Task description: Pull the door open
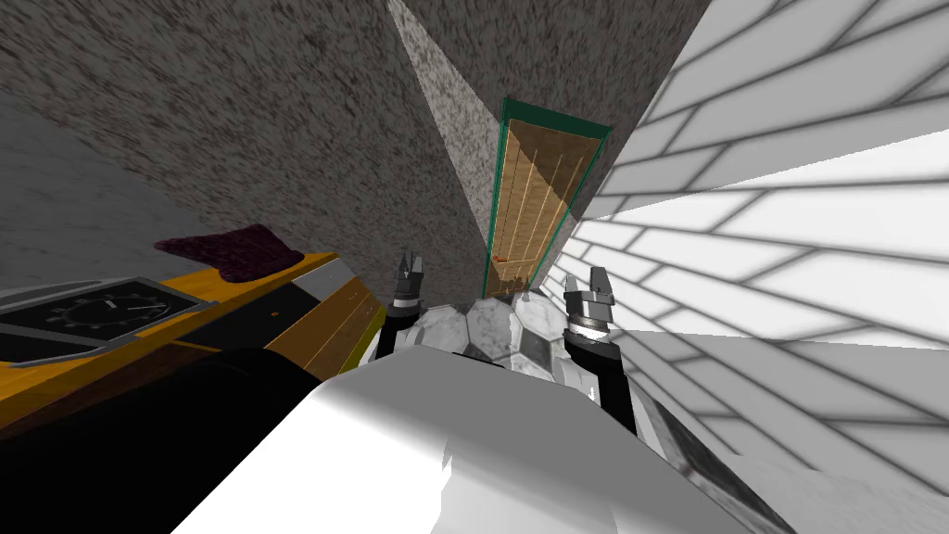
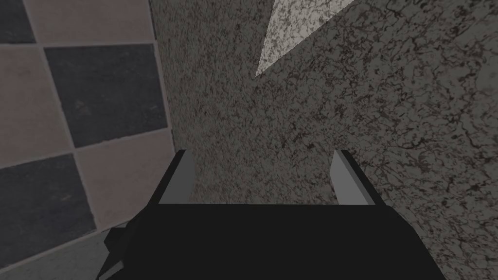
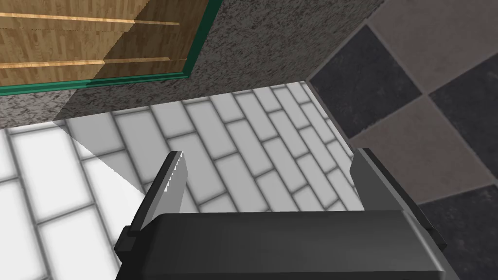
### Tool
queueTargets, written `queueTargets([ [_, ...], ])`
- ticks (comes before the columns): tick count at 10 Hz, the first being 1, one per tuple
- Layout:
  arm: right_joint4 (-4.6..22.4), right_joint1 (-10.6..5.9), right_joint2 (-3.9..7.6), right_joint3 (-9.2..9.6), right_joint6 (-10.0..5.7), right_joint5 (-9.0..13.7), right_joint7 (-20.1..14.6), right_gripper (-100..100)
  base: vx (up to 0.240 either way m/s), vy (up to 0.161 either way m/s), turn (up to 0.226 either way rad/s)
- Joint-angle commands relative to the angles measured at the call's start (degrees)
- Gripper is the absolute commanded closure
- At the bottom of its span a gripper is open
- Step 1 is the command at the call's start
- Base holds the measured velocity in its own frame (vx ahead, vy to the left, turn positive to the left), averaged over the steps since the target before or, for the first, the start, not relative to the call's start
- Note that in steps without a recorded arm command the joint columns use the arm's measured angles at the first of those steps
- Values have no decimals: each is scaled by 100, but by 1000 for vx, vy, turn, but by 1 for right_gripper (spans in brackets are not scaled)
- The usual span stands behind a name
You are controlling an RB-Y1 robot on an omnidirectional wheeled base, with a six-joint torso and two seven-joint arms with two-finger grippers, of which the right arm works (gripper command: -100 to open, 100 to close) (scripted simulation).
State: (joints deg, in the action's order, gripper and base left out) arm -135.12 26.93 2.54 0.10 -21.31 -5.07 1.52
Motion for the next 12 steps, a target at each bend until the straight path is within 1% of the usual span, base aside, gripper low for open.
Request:
queueTargets([
  [1,183,-61,26,-18,-48,31,-9,-100,27,-14,107],
  [5,624,-208,84,-60,-164,106,-30,-100,54,-18,80],
  [8,1082,-361,140,-104,-284,183,-53,-100,65,-33,114],
  [12,1856,-618,230,-179,-487,315,-90,-100,81,-32,133],
])
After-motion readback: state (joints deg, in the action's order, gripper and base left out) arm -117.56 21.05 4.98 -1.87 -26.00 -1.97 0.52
